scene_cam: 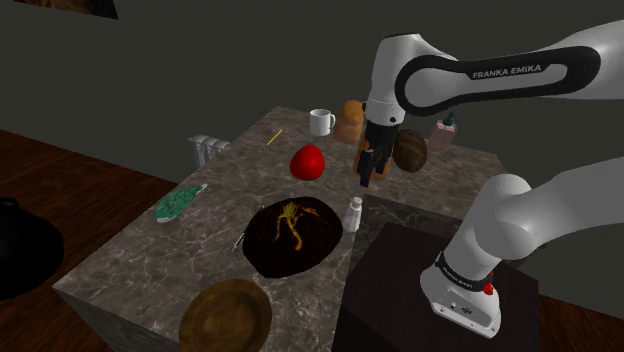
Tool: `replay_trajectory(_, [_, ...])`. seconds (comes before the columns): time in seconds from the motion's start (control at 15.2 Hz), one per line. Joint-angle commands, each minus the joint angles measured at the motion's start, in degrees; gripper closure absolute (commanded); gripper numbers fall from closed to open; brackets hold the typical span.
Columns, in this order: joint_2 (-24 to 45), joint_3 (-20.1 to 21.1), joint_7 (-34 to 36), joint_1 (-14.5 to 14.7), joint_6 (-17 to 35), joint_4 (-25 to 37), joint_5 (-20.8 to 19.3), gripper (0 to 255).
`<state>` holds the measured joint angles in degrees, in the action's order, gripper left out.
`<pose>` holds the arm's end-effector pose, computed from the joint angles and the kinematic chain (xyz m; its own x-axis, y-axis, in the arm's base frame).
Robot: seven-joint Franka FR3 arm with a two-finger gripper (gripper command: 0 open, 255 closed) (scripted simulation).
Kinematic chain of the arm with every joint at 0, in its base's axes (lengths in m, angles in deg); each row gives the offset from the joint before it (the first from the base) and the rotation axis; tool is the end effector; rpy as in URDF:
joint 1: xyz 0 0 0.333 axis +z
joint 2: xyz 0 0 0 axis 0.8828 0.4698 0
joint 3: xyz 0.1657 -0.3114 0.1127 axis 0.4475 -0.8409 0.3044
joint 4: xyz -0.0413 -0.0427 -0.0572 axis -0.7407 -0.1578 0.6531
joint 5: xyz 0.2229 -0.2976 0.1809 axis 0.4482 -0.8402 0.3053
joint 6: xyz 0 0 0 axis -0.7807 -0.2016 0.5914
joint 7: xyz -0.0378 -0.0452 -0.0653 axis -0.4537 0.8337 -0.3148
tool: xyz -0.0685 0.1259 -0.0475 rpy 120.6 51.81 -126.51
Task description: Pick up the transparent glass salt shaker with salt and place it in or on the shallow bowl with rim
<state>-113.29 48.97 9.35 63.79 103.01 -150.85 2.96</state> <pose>0.2964 0.0565 0.4469 0.9935 -0.0191 -0.1122 -0.0253 -0.9982 -0.0545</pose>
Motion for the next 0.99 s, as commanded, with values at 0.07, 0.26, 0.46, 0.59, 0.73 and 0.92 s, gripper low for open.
replay_trajectory(0.07, [3.1,3.3,4.4,0.6,7.9,-3.0,2.0,0])
replay_trajectory(0.26, [4.2,4.0,5.0,0.8,10.8,-4.6,2.5,0])
replay_trajectory(0.46, [5.1,4.3,4.9,1.0,13.5,-6.4,2.9,0])
replay_trajectory(0.59, [5.8,4.6,4.9,1.1,15.4,-7.5,3.2,0])
replay_trajectory(0.73, [6.0,4.6,4.8,1.1,15.9,-7.8,3.3,0])
replay_trajectory(0.92, [6.0,4.6,4.8,1.1,15.9,-7.8,3.3,0])
